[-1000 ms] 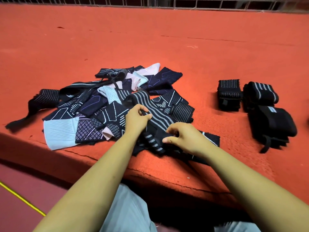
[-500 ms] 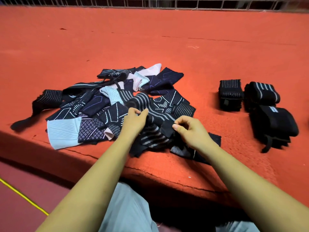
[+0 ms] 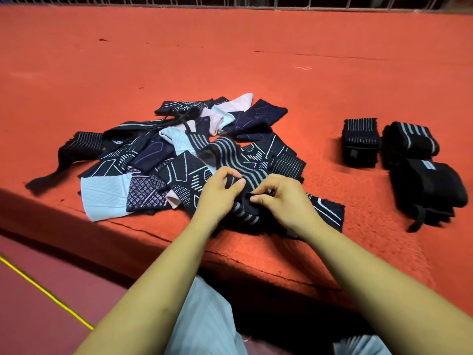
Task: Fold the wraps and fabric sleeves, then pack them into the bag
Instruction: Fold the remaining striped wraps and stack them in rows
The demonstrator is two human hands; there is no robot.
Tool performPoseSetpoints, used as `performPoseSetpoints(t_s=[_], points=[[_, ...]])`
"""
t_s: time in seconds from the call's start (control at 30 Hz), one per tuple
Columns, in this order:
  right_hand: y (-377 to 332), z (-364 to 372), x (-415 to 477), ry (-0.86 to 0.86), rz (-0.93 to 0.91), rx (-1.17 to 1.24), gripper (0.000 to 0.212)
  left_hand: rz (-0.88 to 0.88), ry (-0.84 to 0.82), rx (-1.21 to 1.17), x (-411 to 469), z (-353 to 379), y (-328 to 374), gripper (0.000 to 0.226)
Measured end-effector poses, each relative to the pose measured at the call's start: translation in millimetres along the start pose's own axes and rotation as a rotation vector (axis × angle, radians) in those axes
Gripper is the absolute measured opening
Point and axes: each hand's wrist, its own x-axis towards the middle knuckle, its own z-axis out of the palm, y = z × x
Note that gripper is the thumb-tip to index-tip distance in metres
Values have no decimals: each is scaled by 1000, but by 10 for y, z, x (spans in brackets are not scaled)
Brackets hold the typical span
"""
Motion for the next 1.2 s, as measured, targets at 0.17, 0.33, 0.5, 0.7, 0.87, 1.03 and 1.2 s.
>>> performPoseSetpoints(t_s=[0.17, 0.33, 0.5, 0.7, 0.87, 1.03, 1.2], points=[[-45, -120, -75, 46, 47, 364, 15, -133, 233, -118, 148, -65, -109, 11], [10, -481, -31, 113, 226, 805, 13, -155, 121, 106, 244, -161, -119, 5], [-104, -794, 246, 167, 275, 813, 31, 72, 219, 531, 269, -35, 157, 22], [-301, -1171, 367, -123, 138, 675, 36, 367, -389, 100, 181, 218, 771, 33], [-219, -1407, 196, -137, 289, 714, 41, 417, -485, 226, 191, 381, 510, 68], [-77, -1513, 57, -104, 387, 744, 43, 387, -497, 407, 254, 529, 362, 89], [122, -1717, 19, -96, 544, 115, 40, 305, -454, 626, 393, 417, 121, 99]])
